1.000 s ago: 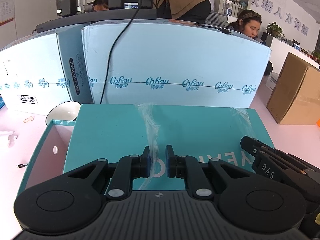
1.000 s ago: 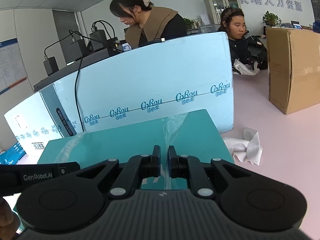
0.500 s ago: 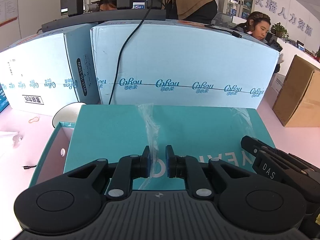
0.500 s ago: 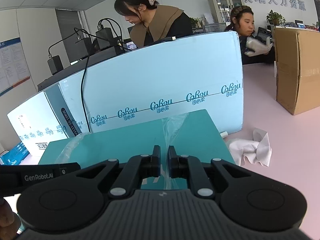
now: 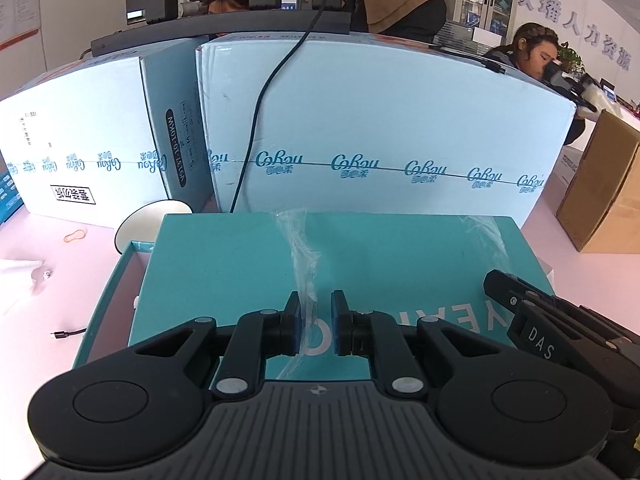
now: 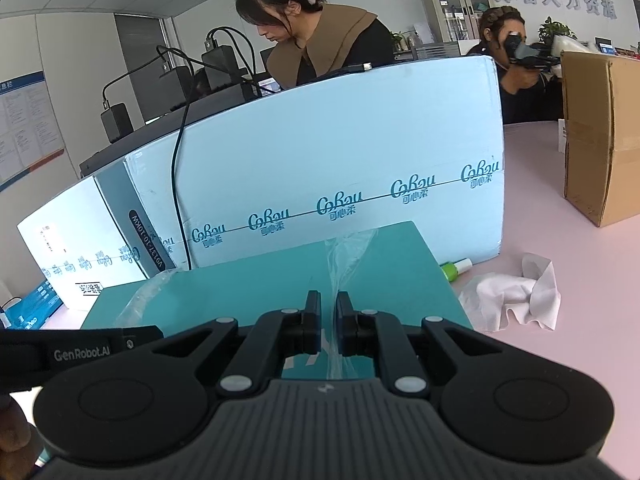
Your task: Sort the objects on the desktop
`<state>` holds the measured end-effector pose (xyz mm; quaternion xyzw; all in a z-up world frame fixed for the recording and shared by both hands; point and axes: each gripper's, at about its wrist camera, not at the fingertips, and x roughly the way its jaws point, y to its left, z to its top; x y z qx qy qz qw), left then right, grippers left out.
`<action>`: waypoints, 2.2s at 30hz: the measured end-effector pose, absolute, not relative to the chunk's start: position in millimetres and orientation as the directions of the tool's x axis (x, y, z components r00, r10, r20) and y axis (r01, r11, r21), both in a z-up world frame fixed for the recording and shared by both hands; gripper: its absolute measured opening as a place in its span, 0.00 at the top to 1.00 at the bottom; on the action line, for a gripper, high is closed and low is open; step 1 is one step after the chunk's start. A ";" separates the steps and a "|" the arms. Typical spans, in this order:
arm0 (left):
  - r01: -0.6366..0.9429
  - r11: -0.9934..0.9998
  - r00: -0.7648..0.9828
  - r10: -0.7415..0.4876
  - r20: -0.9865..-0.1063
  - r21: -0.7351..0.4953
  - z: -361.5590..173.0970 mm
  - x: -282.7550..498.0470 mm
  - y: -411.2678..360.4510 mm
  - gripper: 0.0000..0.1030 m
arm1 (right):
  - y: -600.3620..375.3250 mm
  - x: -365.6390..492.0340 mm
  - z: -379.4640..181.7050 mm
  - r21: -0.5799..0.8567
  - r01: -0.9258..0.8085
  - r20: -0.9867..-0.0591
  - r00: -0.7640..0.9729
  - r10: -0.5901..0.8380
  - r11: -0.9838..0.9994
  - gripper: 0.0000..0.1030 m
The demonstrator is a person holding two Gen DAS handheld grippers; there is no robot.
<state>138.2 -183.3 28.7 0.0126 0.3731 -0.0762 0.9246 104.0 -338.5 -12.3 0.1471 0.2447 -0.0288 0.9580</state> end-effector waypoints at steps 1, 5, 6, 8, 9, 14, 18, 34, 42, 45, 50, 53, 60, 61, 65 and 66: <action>0.150 0.988 0.709 -0.131 -0.692 -0.034 28.5 138.9 -182.3 0.90 | -337.7 104.4 -12.5 0.268 0.126 -0.477 0.878 0.018 0.955 0.88; 0.145 0.989 0.709 -0.125 -0.694 -0.030 27.8 140.7 -178.3 0.90 | -333.9 107.0 -13.1 0.270 0.123 -0.480 0.877 0.023 0.955 0.88; 0.143 0.989 0.709 -0.124 -0.695 -0.030 27.5 141.2 -177.0 0.90 | -332.9 107.5 -13.4 0.271 0.122 -0.481 0.876 0.024 0.955 0.88; 0.139 0.990 0.708 -0.120 -0.696 -0.029 27.1 142.3 -174.8 0.90 | -330.5 108.7 -13.9 0.271 0.120 -0.481 0.876 0.026 0.955 0.88; 0.138 0.990 0.708 -0.118 -0.696 -0.028 26.9 142.8 -173.7 0.90 | -329.2 109.4 -14.1 0.271 0.119 -0.482 0.876 0.027 0.955 0.87; 0.130 0.991 0.705 -0.110 -0.701 -0.025 25.6 145.0 -168.5 0.90 | -323.2 112.1 -15.0 0.272 0.114 -0.482 0.876 0.033 0.956 0.88; 0.126 0.992 0.705 -0.105 -0.702 -0.023 25.2 145.8 -165.5 0.90 | -320.6 113.4 -15.7 0.274 0.110 -0.482 0.876 0.037 0.955 0.88; 0.113 0.993 0.713 -0.093 -0.695 -0.018 26.6 151.2 -153.7 0.90 | -310.7 115.3 -17.3 0.292 0.110 -0.484 0.874 0.048 0.950 0.88; 0.102 0.995 0.718 -0.081 -0.692 -0.012 28.2 153.1 -145.5 0.90 | -301.4 117.0 -16.3 0.297 0.100 -0.477 0.877 0.057 0.950 0.88; 0.099 0.995 0.718 -0.078 -0.691 -0.010 28.2 153.4 -142.5 0.90 | -298.3 117.3 -16.1 0.299 0.098 -0.474 0.878 0.059 0.949 0.88; 0.097 0.995 0.719 -0.076 -0.691 -0.008 28.1 153.8 -138.9 0.90 | -294.4 116.7 -16.0 0.302 0.096 -0.470 0.881 0.060 0.949 0.88; 0.097 0.995 0.719 -0.075 -0.691 -0.007 27.6 153.9 -137.0 0.90 | -292.6 116.5 -15.8 0.304 0.098 -0.468 0.882 0.059 0.948 0.88; 0.101 0.995 0.721 -0.074 -0.689 0.000 26.1 154.4 -133.7 0.90 | -288.7 114.4 -17.0 0.307 0.095 -0.462 0.885 0.061 0.947 0.88; 0.103 0.995 0.721 -0.074 -0.689 0.001 25.8 154.4 -133.5 0.90 | -288.1 113.9 -17.0 0.306 0.095 -0.461 0.885 0.061 0.947 0.88; 0.109 0.994 0.722 -0.073 -0.688 0.009 24.1 155.1 -133.7 0.90 | -287.2 113.4 -17.7 0.306 0.096 -0.461 0.885 0.059 0.947 0.88; 0.110 0.994 0.721 -0.074 -0.689 0.008 23.9 155.3 -133.7 0.90 | -287.4 113.5 -18.0 0.309 0.098 -0.463 0.884 0.060 0.946 0.88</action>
